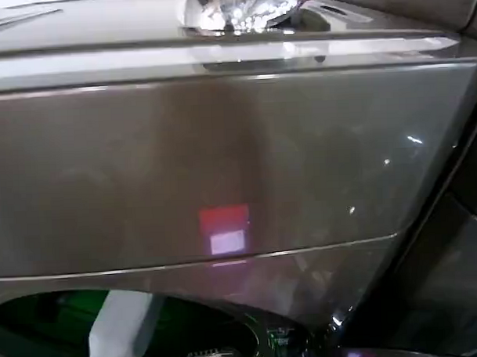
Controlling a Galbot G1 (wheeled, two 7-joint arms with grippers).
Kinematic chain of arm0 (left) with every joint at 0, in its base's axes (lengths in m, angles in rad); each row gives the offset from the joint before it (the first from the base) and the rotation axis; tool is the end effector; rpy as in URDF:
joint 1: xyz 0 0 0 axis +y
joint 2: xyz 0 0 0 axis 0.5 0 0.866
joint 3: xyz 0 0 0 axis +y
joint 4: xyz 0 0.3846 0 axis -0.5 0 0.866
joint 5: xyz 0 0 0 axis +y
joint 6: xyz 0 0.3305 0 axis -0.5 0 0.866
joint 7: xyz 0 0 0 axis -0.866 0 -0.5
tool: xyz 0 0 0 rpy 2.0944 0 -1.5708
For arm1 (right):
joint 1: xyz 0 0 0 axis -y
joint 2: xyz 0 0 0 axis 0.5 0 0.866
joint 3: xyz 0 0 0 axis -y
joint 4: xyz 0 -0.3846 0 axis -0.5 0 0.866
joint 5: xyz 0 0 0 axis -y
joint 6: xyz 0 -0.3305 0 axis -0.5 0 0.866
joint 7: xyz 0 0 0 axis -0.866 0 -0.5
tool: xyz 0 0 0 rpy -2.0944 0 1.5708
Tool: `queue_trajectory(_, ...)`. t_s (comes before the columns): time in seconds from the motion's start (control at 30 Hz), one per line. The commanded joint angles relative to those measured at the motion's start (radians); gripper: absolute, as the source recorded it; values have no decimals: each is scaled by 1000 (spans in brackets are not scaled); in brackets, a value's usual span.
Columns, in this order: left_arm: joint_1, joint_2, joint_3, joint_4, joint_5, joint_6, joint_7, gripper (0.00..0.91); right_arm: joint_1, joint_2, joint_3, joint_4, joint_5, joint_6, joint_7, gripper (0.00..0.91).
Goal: Grasp the clothes from the dryer.
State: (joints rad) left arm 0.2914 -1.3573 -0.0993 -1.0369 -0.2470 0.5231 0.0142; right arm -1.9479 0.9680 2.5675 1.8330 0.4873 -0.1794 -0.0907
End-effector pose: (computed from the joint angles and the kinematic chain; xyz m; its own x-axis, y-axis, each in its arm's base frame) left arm 0.5762 0.0027 -0.2334 -0.9124 0.1415 0.3841 0.2262 0.9564 0.1850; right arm -0.1571 -0.4035 0.0611 -0.3257 0.6958 -0.6402 0.9200 0.0771 -0.3843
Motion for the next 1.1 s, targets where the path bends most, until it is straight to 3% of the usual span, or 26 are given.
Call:
queue_trajectory(0.03, -97, -2, 60, 172, 154, 14, 241, 907, 1, -1, -2, -3, -1, 2, -1, 907)
queue_trajectory(0.23, -139, 2, 157, 232, 266, -25, 401, 907, 4, -1, -5, -2, -2, 3, -2, 907)
queue_trajectory(0.53, -262, -5, 245, 454, 454, -163, 661, 907, -5, 1, 2, -4, -3, 7, -4, 907)
queue_trajectory(1.1, -412, -28, 411, 630, 691, -378, 967, 907, 4, 4, -8, 0, -11, 13, -7, 907)
